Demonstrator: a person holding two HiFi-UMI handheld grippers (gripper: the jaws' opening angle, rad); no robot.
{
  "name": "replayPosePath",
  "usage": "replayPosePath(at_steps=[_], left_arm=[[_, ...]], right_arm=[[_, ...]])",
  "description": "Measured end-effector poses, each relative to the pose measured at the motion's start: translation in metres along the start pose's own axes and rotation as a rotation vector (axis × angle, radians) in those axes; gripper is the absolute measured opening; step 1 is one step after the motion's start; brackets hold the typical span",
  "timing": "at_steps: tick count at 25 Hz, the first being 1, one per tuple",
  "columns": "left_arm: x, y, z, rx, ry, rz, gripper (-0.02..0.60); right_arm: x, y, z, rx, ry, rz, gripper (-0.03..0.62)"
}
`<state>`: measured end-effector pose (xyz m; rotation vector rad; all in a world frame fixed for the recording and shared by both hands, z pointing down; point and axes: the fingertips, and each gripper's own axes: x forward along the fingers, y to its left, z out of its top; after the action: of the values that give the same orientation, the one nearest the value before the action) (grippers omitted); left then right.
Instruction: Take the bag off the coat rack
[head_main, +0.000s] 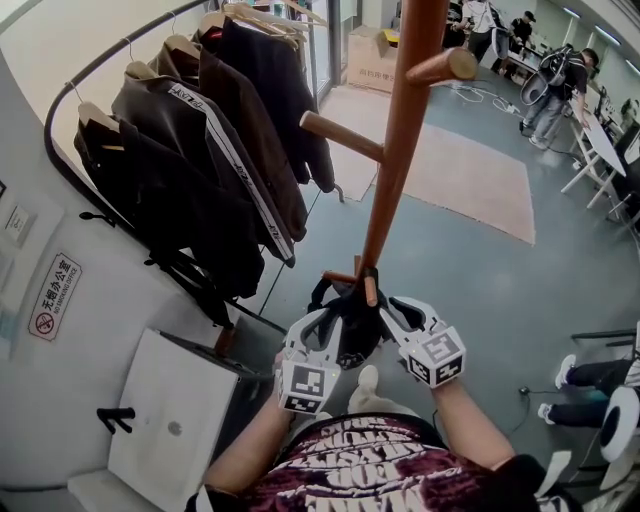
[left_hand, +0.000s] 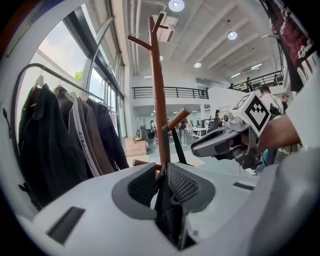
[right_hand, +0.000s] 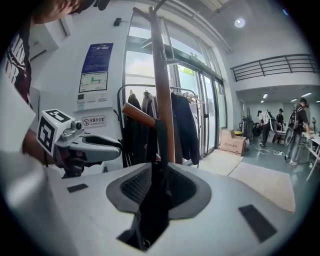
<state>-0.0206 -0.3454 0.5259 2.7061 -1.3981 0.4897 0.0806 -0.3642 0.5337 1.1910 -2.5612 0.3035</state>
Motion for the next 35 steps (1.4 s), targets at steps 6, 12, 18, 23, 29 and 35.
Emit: replayPosePath(at_steps=[6,12,18,23,29,35], left_arm=[[0.032,-0.001,-0.001,-0.029,-0.002,-0.018,0.084],[0.058,-0.003,-0.007,-0.017,0.007,-0.049,0.112],[0.077,-0.012,-0.02,-0.018,0.028,-0.062,0.112],[0.085,-0.01,-0.019,0.008,0.032,-0.028,0.112],[0.086,-0.01,-0.017,0.009,0.034,-0.024,0.107],[0.082,-0.011,-0.004,0.032,0.0,-0.011,0.104]], right_arm=[[0.015,-0.01,-0.007,0.008,0.016,0.017,0.106],[0.031,-0.013,-0.008,0.003,0.029,0.047,0.112],[0.043,-0.013,-0.016,0.007,0.044,0.059,0.114],[0.048,-0.015,-0.015,0.024,0.036,0.061,0.112],[0.049,-0.015,-0.016,0.057,0.013,0.037,0.083],[0.047,-0.016,-0.016,0.109,0.002,0.041,0.095]])
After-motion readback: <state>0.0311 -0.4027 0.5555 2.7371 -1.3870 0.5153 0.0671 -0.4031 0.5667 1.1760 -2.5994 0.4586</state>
